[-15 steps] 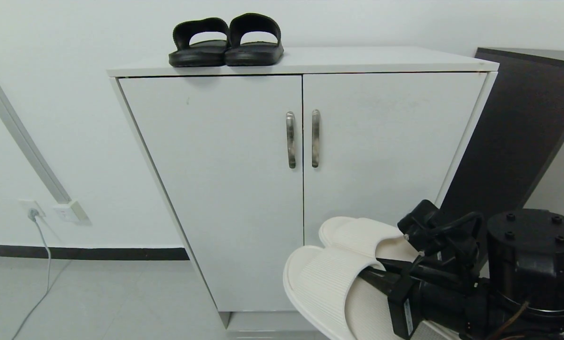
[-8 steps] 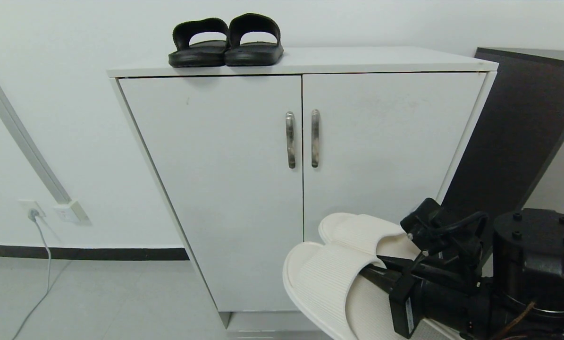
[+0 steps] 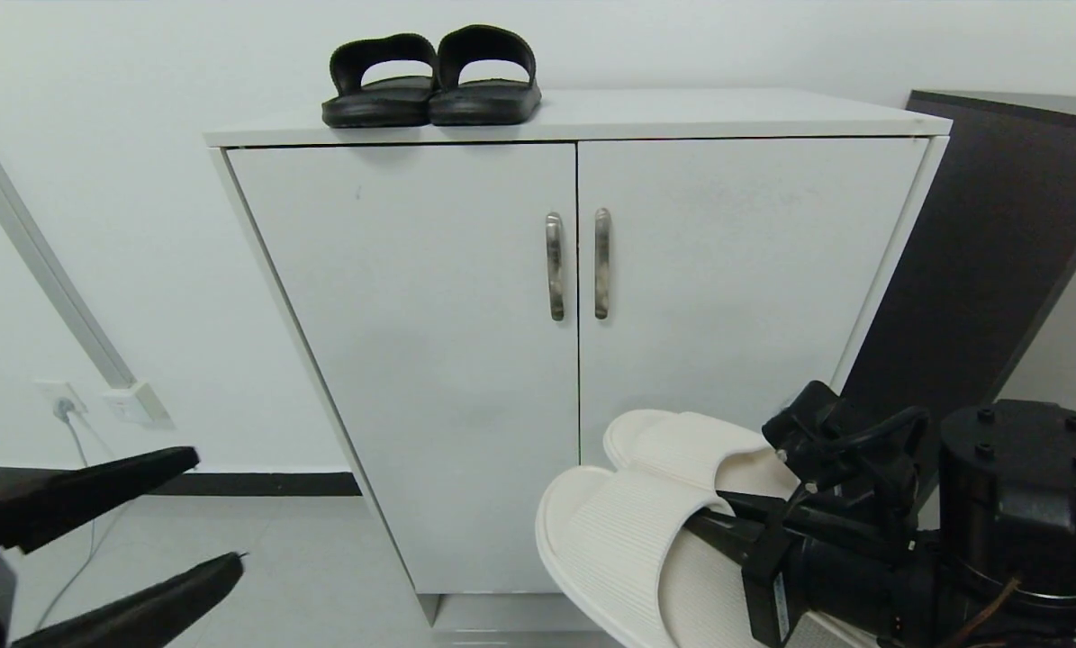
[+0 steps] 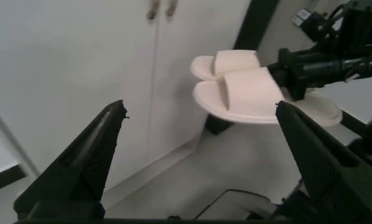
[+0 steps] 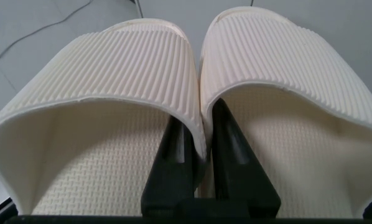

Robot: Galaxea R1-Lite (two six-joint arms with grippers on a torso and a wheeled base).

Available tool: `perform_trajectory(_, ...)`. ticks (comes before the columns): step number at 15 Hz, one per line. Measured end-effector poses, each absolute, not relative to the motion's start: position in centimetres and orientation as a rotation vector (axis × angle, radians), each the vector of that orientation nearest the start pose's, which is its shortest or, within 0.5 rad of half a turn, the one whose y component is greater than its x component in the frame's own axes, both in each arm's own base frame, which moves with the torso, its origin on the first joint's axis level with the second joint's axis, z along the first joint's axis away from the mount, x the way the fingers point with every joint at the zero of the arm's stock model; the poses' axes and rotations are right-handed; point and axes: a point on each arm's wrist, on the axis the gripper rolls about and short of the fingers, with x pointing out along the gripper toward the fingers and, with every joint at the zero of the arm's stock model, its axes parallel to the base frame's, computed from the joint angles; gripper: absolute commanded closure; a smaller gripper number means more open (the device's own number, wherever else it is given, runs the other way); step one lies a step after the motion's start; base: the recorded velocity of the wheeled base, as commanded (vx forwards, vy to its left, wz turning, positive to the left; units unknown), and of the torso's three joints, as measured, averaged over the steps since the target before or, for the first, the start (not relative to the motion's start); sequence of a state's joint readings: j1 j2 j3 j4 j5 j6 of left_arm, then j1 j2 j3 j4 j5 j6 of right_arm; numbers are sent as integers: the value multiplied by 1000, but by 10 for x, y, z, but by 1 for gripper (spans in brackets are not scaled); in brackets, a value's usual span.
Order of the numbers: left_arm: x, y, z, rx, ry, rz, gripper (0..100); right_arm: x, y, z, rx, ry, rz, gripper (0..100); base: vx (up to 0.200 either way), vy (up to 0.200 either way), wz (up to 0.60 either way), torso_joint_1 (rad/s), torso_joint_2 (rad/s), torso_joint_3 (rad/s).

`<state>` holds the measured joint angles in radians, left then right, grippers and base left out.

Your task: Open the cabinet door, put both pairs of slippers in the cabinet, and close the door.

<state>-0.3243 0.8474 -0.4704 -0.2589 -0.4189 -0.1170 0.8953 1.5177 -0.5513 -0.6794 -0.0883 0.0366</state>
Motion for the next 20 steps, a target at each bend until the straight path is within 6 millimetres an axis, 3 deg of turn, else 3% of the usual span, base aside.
perform_trajectory(4,127,-91,247,-137,113,-840,0,154,190,167,-110,285,801,100,0,0,0,0,0,0)
perform_trajectory(8,177,-148,261,-187,67,-910,0,151,197,164,-118,296,831,100,0,0,0,0,0,0)
perform_trajectory(10,195,-167,267,-207,65,-968,0,150,199,164,-117,296,837,100,0,0,0,0,0,0)
perform_trajectory(14,217,-191,275,-275,167,-1083,0,150,201,165,-112,296,862,100,0,0,0,0,0,0)
perform_trajectory(20,243,-196,281,-359,208,-1123,0,151,202,166,-111,292,865,100,0,0,0,0,0,0)
